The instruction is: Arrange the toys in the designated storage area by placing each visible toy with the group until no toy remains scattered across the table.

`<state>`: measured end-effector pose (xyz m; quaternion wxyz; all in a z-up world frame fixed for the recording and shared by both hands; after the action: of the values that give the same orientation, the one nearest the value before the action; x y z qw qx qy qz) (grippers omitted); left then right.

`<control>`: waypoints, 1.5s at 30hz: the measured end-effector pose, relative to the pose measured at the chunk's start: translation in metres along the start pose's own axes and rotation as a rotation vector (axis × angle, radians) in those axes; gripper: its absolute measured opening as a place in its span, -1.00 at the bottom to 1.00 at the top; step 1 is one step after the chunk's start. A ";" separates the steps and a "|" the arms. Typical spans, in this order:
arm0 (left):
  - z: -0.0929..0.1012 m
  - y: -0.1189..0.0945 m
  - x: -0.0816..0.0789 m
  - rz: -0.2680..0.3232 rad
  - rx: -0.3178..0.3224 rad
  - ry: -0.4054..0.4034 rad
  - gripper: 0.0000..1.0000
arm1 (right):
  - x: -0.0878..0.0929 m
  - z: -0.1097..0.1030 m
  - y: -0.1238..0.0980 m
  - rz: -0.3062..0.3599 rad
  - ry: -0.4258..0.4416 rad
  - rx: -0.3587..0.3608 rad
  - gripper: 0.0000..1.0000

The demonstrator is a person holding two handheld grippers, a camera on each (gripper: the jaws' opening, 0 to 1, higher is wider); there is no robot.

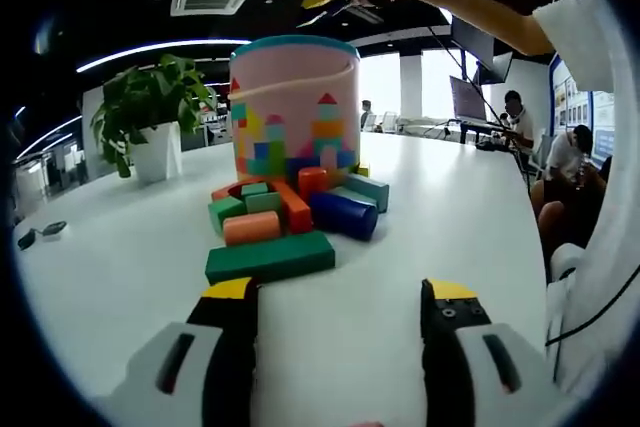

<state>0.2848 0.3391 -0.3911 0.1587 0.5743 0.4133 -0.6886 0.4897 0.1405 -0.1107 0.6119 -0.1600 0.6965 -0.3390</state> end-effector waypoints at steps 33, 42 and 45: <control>0.003 0.003 0.000 -0.007 0.025 -0.001 0.58 | 0.213 -0.093 -0.027 0.536 0.113 0.519 -0.06; 0.005 0.005 -0.002 0.002 0.014 0.012 0.58 | 0.279 -0.082 0.050 0.478 0.227 0.527 0.00; 0.005 0.006 -0.002 0.006 0.013 0.017 0.55 | 0.284 -0.085 0.062 0.499 0.228 0.510 0.01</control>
<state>0.2864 0.3307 -0.3913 0.1533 0.5822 0.4084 -0.6861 0.3630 0.0274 -0.3614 0.6143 0.2111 0.6708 -0.3579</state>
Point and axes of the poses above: the point that each gripper's makers call its tool centre point, and the gripper's own axes: y roughly forward along the fingers, z roughly to its right, x roughly out of its underside, the point moved 7 cm from there along -y, roughly backward along the fingers, and after that the axes turned 3 degrees about -z, right-handed, at the moved point
